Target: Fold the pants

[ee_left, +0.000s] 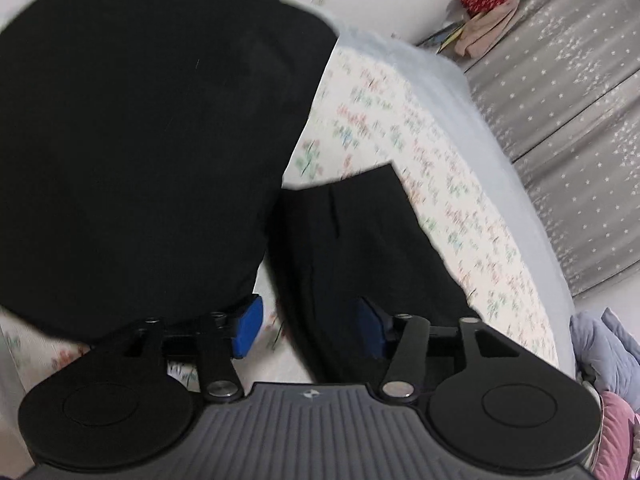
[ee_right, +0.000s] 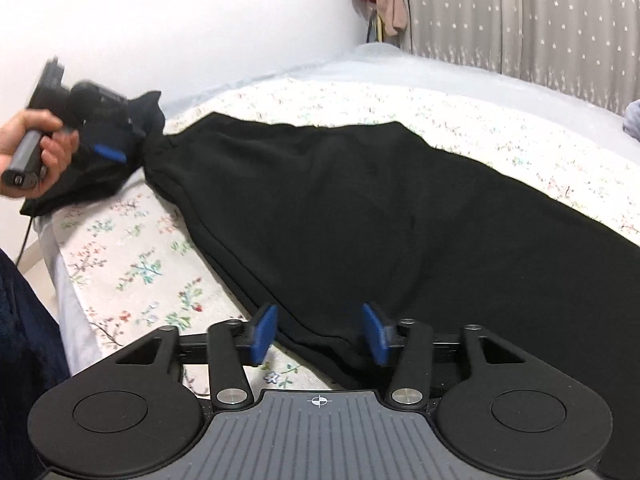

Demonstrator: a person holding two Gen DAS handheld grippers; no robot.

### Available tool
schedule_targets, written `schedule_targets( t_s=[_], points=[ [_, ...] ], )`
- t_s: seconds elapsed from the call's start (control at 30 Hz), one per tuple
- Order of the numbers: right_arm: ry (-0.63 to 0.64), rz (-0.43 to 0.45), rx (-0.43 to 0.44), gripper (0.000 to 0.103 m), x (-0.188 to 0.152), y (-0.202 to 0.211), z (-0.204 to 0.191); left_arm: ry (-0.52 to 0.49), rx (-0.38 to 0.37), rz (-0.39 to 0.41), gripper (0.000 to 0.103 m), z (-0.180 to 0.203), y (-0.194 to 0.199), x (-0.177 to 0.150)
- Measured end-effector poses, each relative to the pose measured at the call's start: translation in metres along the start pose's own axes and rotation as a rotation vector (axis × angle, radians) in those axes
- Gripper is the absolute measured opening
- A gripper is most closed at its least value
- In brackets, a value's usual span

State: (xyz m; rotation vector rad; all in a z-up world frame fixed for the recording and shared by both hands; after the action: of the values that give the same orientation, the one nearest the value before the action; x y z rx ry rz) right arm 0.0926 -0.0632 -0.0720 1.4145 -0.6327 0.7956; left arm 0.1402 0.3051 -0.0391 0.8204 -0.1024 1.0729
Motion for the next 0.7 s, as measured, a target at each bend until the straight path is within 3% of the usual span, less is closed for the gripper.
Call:
schedule_targets(
  t_s=[0.13, 0.23, 0.27, 0.33, 0.37, 0.5, 0.67, 0.7],
  points=[
    [-0.022, -0.021, 0.016, 0.049, -0.005, 0.001, -0.001, 0.008, 0.023, -0.017, 0.072, 0.005, -0.031, 0.002],
    [-0.015, -0.024, 0.0, 0.049, -0.009, 0.0, -0.002, -0.072, 0.114, 0.02, 0.068, 0.015, -0.057, 0.008],
    [-0.017, -0.023, -0.005, 0.049, -0.009, -0.001, -0.001, -0.131, 0.151, 0.038, 0.049, 0.022, -0.065, 0.009],
    [-0.025, -0.022, -0.022, 0.049, -0.011, -0.003, 0.003, -0.24, 0.214, 0.04, 0.028, 0.035, -0.076, 0.009],
    [-0.031, -0.025, -0.032, 0.049, -0.012, -0.003, 0.007, -0.263, 0.216, 0.047, 0.024, 0.04, -0.077, 0.01],
    [-0.062, -0.054, -0.028, 0.049, -0.022, -0.012, 0.016, -0.388, 0.225, 0.18, 0.021, 0.068, -0.058, 0.019],
    [-0.068, -0.052, -0.02, 0.049, -0.025, -0.01, 0.015, -0.337, 0.265, 0.14, 0.022, 0.056, -0.07, 0.023],
    [-0.058, -0.053, -0.024, 0.049, -0.026, -0.01, 0.014, -0.363, 0.28, 0.131, 0.022, 0.057, -0.074, 0.02]
  ],
)
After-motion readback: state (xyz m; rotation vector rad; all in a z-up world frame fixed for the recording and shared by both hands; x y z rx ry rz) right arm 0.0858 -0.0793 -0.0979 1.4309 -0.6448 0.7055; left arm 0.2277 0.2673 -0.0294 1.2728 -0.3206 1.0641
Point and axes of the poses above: each gripper's, at about its wrist camera, not at the fingertips, and y roughly against the way its jaws point, z to its right, x to its top, the point moved 3 cm from there along -y, roughly the way its jaws point, and after that the axes turned 15 degrees about -x, right-handed, at the moved point
